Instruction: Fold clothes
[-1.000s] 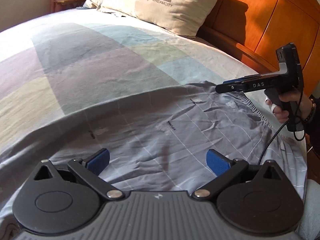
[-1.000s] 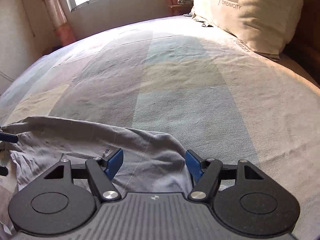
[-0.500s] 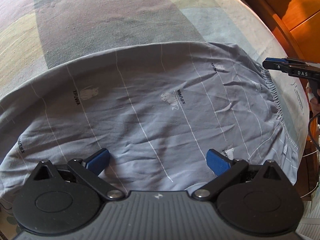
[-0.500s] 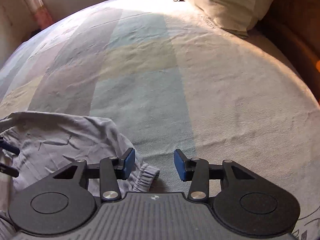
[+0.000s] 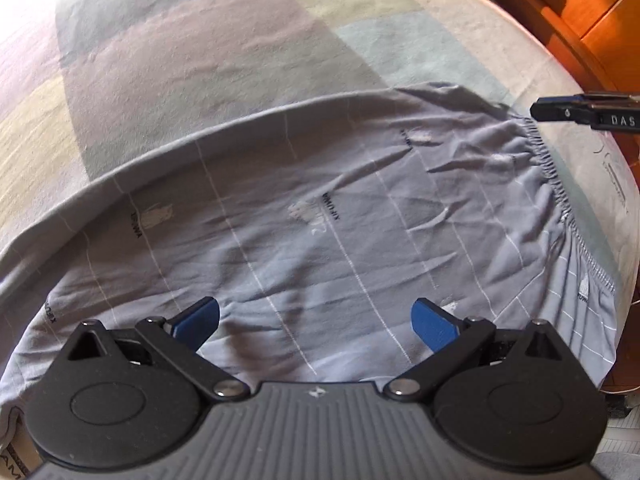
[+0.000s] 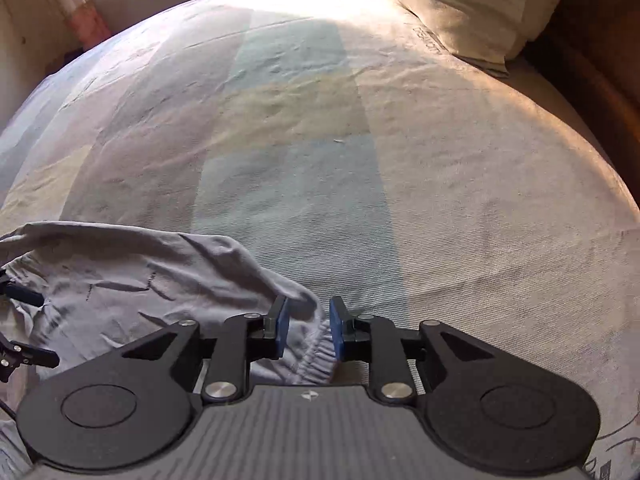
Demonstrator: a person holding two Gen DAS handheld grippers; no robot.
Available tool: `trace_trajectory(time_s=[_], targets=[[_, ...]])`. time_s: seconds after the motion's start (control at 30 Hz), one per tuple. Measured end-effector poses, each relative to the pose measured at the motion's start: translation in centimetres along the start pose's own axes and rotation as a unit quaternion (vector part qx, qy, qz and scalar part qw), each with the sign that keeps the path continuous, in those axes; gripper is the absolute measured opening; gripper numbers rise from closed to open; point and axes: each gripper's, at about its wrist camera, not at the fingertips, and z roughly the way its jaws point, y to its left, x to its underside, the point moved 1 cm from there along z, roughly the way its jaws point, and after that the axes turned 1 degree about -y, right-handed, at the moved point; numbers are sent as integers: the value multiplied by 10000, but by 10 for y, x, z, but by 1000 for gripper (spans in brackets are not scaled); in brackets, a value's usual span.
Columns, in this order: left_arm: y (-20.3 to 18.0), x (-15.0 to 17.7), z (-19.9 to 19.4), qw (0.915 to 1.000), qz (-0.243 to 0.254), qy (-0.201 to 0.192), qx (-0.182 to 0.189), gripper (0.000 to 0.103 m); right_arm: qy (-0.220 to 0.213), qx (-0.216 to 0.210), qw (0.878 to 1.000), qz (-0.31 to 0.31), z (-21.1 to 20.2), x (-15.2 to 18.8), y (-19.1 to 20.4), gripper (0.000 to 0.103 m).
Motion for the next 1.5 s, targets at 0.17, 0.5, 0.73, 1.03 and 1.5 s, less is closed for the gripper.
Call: trace_trajectory(time_s=[0.17, 0.5, 0.73, 1.03, 1.5], targets=[[-2, 9, 16, 9994, 319, 63, -88, 102, 250, 83, 9974, -671, -19, 45, 51, 37], [16, 21, 4, 9997, 71, 221, 50, 102, 1240, 427, 9827, -1310, -39, 138, 84, 49], [37, 38, -32, 9987, -399, -292, 107, 102, 1178, 404, 9914, -394, -40, 117, 99, 50], [123, 92, -53, 9677, -2441, -410, 487, 101, 879, -315, 9874, -1276, -19, 53, 189, 54], [317, 250, -137, 8414, -5142, -1641, 265, 102, 827, -838, 9685, -2196, 37, -4, 342, 56]])
